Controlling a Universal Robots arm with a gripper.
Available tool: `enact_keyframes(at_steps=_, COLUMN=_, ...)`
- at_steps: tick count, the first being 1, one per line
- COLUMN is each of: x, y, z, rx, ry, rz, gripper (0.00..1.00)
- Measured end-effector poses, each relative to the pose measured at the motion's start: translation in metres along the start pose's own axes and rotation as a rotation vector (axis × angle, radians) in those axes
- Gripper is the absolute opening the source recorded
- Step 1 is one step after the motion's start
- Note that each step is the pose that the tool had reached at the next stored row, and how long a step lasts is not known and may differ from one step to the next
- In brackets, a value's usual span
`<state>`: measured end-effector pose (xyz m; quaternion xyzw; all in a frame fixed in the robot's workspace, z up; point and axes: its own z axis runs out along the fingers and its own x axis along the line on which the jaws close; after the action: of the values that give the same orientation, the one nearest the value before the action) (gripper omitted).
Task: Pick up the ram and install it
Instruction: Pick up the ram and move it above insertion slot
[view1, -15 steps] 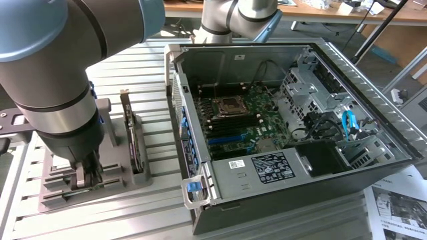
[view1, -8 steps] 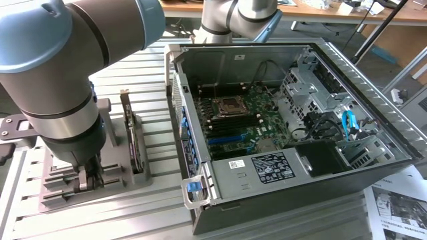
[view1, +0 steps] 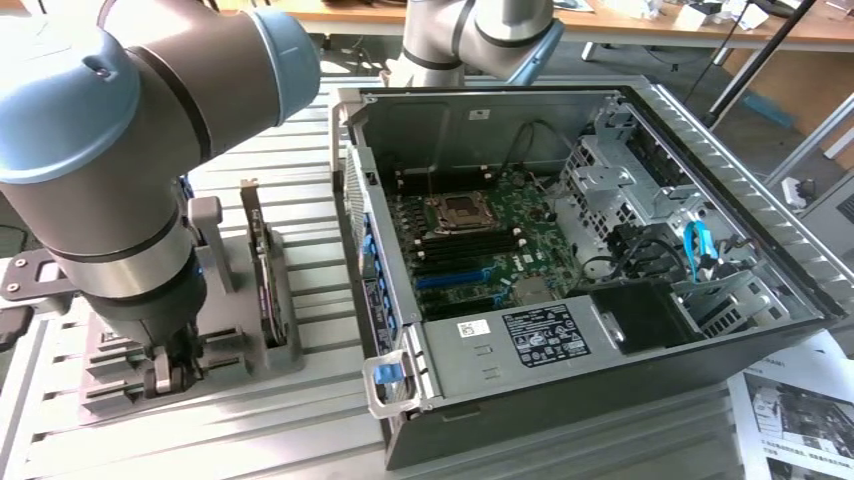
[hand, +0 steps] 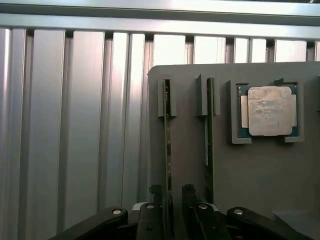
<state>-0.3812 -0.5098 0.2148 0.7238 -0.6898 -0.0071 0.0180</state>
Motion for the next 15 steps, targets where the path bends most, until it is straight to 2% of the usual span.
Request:
enact_keyframes(at_steps=1, x=-0.0004, y=0.0078, z=0.0013, rx=0.0001, ry=0.0, rz=0.0, gripper=0.3)
enact_keyframes(at_steps=4, x=-0.0007, y=0.0144, z=0.003, rx=0.0, ry=0.0, rz=0.0, gripper=0.3)
enact_keyframes(at_steps=6, x=-0.0008, y=0.0167, z=0.0038, rx=0.0, ry=0.0, rz=0.0, gripper=0.3)
enact_keyframes(at_steps=15, x=-0.0009, y=0.017, z=0.005, rx=0.0, ry=0.0001, rz=0.0, gripper=0.3)
